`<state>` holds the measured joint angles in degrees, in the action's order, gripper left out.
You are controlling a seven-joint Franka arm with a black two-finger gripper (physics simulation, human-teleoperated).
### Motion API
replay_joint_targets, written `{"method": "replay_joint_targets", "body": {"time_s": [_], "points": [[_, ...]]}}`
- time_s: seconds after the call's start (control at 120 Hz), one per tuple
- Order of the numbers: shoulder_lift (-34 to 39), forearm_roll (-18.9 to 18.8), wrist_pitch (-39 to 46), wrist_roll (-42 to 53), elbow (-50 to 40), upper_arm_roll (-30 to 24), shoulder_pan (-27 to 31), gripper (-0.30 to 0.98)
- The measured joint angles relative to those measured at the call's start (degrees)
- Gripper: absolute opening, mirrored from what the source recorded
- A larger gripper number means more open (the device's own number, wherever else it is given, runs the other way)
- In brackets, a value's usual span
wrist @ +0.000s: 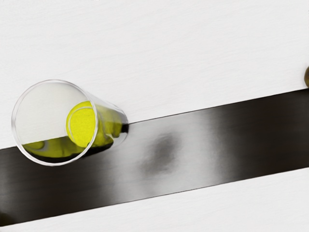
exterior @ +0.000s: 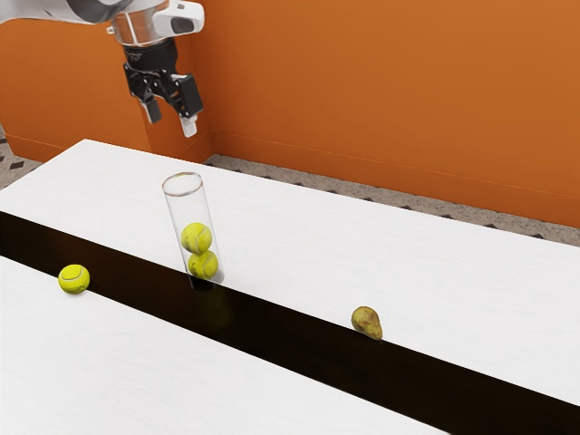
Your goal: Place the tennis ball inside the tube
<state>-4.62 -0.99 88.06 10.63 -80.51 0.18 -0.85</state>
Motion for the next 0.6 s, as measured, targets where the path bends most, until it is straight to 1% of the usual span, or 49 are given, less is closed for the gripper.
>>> {"method": "replay_joint_targets", "body": {"time_s": [0.267,0.325,0.4,0.45,0.533,0.6], "points": [[-0.11,0.02,-0.27,0.81,-0.42,0.06,0.06,0.69],[1.20,-0.07,-0.37,0.90,-3.54,0.12,0.02,0.69],[4.93,-0.23,-0.29,0.97,-9.74,0.28,-0.10,0.69],[6.15,-0.26,-0.40,1.02,-11.77,0.70,-0.46,0.69],[7.59,-0.28,-0.53,1.08,-14.62,2.48,-1.81,0.69],[11.02,-0.60,0.49,1.17,-20.15,4.39,-1.81,0.68]]}}
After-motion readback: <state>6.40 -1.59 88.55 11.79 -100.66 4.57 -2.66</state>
